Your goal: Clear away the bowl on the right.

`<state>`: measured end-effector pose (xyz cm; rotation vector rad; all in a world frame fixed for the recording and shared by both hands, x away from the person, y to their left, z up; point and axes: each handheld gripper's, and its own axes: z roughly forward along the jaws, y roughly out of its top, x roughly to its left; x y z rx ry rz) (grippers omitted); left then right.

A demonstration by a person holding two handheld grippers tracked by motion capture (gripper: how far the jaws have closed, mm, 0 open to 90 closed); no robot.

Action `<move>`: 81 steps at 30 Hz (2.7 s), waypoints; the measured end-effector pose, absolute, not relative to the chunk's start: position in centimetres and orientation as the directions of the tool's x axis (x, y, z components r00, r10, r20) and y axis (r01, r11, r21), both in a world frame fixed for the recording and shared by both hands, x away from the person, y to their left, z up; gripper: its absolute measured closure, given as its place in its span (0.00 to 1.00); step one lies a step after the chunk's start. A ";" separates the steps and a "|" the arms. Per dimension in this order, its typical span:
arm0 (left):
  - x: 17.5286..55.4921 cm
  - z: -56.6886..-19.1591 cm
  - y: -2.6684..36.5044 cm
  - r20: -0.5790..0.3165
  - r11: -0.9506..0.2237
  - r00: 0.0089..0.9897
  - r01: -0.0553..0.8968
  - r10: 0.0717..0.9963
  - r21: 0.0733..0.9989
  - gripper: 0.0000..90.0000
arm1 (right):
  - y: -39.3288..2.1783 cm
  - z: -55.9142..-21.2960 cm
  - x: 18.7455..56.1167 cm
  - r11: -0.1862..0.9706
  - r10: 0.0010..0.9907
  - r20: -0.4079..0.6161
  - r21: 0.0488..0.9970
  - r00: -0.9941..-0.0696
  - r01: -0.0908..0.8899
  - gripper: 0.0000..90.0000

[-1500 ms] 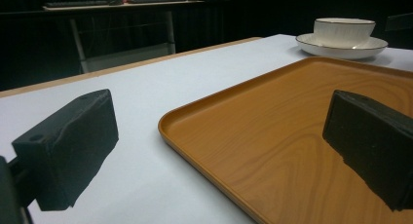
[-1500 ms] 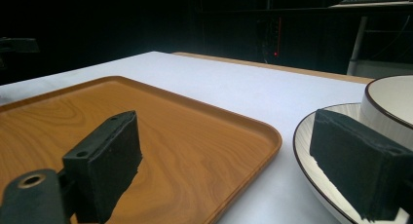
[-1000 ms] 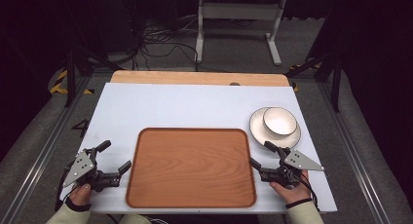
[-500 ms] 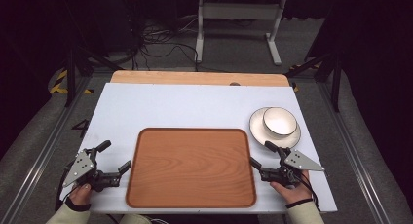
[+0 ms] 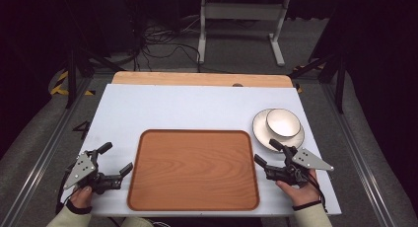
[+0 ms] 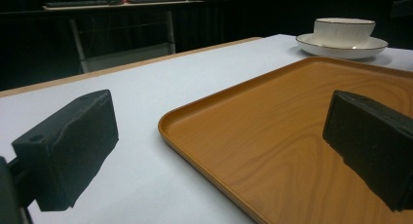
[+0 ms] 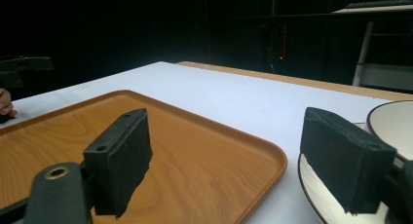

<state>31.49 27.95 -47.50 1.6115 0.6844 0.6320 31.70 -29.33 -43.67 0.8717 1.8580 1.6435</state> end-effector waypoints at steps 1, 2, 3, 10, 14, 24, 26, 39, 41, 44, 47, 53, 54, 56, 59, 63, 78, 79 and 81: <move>31.5 -47.5 28.0 0.026 -0.112 0.678 0.084 0.735 0.990 0.00 | -29.3 -43.4 31.7 0.072 0.746 0.032 0.989 -0.665 0.129 0.21; 31.5 -47.5 28.0 0.026 -0.113 0.678 0.084 0.734 0.990 0.00 | -29.4 -43.2 31.6 0.068 0.746 0.034 0.989 -0.665 0.128 0.21; 31.5 -47.5 28.0 0.026 -0.113 0.678 0.084 0.734 0.990 0.00 | -29.4 -43.0 31.6 0.064 0.746 0.037 0.990 -0.665 0.126 0.21; 31.5 -47.5 28.0 0.026 -0.115 0.679 0.086 0.734 0.990 0.00 | -29.3 -41.8 31.5 0.073 0.742 0.016 0.992 -0.670 0.103 0.21; 31.5 -47.5 28.0 0.026 -0.112 0.678 0.084 0.734 0.990 0.00 | -29.4 -41.0 31.4 0.069 0.735 0.005 0.994 -0.678 0.082 0.21; 31.5 -47.5 27.9 0.023 -0.110 0.678 0.085 0.735 0.990 0.00 | -29.3 -39.6 31.2 0.086 0.722 -0.009 0.993 -0.691 0.076 0.21; 31.5 -47.5 28.0 0.023 -0.110 0.678 0.085 0.735 0.990 0.00 | -29.4 -39.3 31.1 0.086 0.723 -0.015 0.994 -0.691 0.068 0.21; 31.5 -47.5 28.0 0.023 -0.109 0.678 0.085 0.735 0.990 0.00 | -30.0 -38.0 31.6 0.087 0.715 -0.027 0.995 -0.698 0.051 0.21; 31.5 -47.5 27.9 0.022 -0.109 0.677 0.086 0.735 0.990 0.00 | -30.1 -37.9 31.8 0.087 0.718 -0.022 0.995 -0.696 0.058 0.21; 31.5 -47.5 27.9 0.022 -0.109 0.677 0.086 0.736 0.990 0.00 | -30.4 -37.7 32.1 0.089 0.721 -0.022 0.994 -0.692 0.061 0.21; 31.5 -47.5 27.9 0.022 -0.109 0.677 0.086 0.736 0.990 0.00 | -30.6 -37.6 32.6 0.096 0.723 -0.031 0.994 -0.690 0.057 0.21; 31.5 -47.5 27.9 0.021 -0.109 0.676 0.087 0.736 0.990 0.00 | -31.0 -37.4 33.8 0.107 0.734 -0.032 0.992 -0.679 0.069 0.21; 31.5 -47.5 27.9 0.022 -0.109 0.677 0.087 0.736 0.990 0.00 | -31.0 -37.4 33.9 0.108 0.736 -0.033 0.992 -0.676 0.070 0.21; 31.5 -47.5 27.9 0.022 -0.109 0.677 0.087 0.736 0.990 0.00 | -31.1 -37.3 34.3 0.108 0.740 -0.030 0.991 -0.672 0.075 0.21; 31.5 -47.5 27.9 0.022 -0.109 0.676 0.087 0.736 0.990 0.00 | -31.3 -37.1 34.8 0.111 0.747 -0.027 0.990 -0.664 0.085 0.21; 31.5 -47.5 27.9 0.021 -0.109 0.676 0.087 0.736 0.990 0.00 | -31.5 -36.8 35.4 0.115 0.753 -0.029 0.989 -0.657 0.088 0.21; 31.5 -47.5 27.9 0.021 -0.108 0.676 0.088 0.736 0.990 0.00 | -32.6 -36.4 37.3 0.114 0.779 -0.021 0.988 -0.627 0.108 0.22; 31.5 -47.5 27.9 0.021 -0.109 0.676 0.088 0.736 0.990 0.00 | -32.7 -36.4 37.3 0.109 0.780 -0.016 0.988 -0.625 0.111 0.22; 31.5 -47.5 27.9 0.020 -0.108 0.676 0.088 0.736 0.990 0.00 | -33.0 -36.4 37.7 0.111 0.785 -0.019 0.988 -0.619 0.111 0.22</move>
